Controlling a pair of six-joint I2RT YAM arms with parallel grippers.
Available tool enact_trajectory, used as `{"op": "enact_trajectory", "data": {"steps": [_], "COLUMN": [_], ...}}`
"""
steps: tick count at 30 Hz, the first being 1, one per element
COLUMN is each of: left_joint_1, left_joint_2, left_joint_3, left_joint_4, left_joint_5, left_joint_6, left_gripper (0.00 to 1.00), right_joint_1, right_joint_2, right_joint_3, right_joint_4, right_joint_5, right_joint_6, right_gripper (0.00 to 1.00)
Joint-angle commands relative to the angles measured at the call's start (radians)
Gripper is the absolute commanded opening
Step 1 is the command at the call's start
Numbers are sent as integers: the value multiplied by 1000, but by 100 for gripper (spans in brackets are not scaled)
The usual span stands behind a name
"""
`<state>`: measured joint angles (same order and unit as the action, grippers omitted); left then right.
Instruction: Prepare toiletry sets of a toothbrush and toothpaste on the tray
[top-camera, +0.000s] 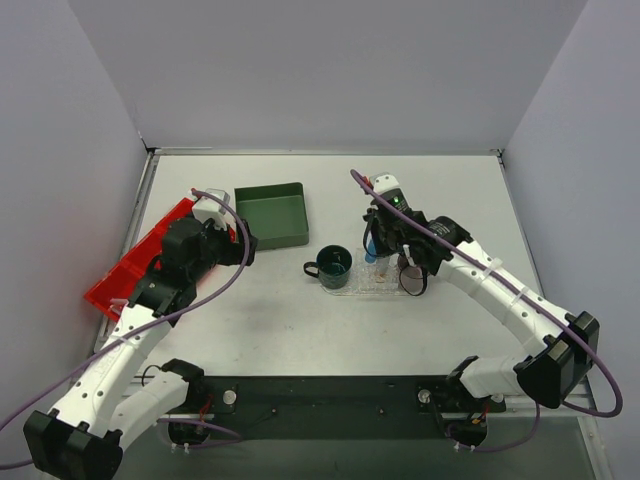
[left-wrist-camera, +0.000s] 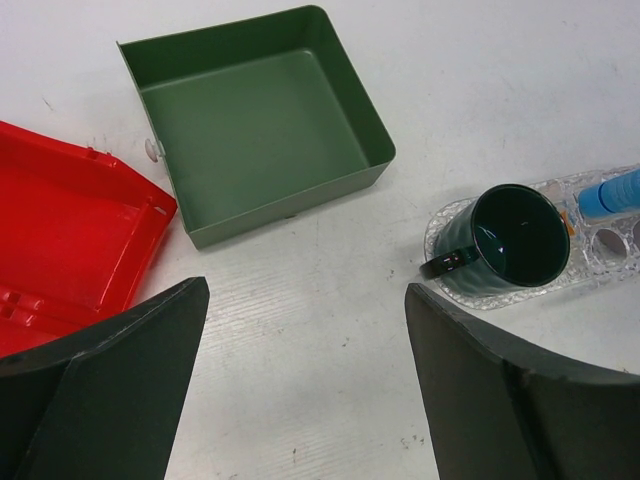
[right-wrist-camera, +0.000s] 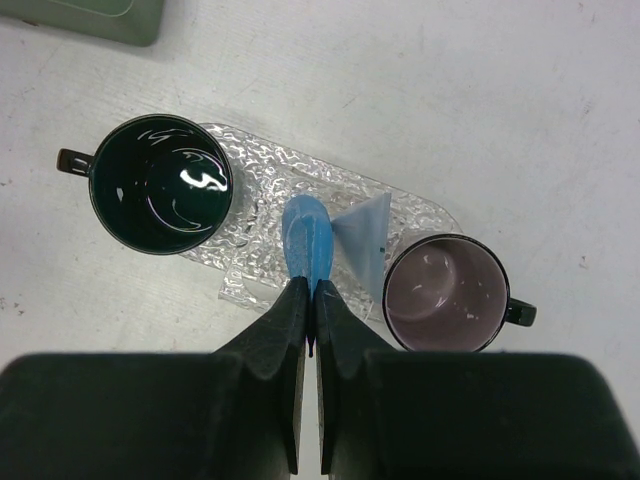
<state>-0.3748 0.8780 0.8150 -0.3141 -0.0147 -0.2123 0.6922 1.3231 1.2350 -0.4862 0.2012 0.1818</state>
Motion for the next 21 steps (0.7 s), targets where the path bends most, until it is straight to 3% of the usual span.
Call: {"op": "enact_trajectory", "data": {"steps": [1,21], "left_joint_1": [2,4], "left_joint_2": [3,29], "left_joint_3": [12,15], "left_joint_4": [10,10], "left_joint_5": [-5,-1], "left_joint_6": [13,13], "left_gripper": [90,90], "right_joint_1": [-10,-22], "right_joint_2": [18,79], "right_joint_3": [-3,-69], "right_joint_4": [37,109], "right_joint_5": [4,-17], "right_joint_6": [-10,7], "right_gripper": [0,0]}}
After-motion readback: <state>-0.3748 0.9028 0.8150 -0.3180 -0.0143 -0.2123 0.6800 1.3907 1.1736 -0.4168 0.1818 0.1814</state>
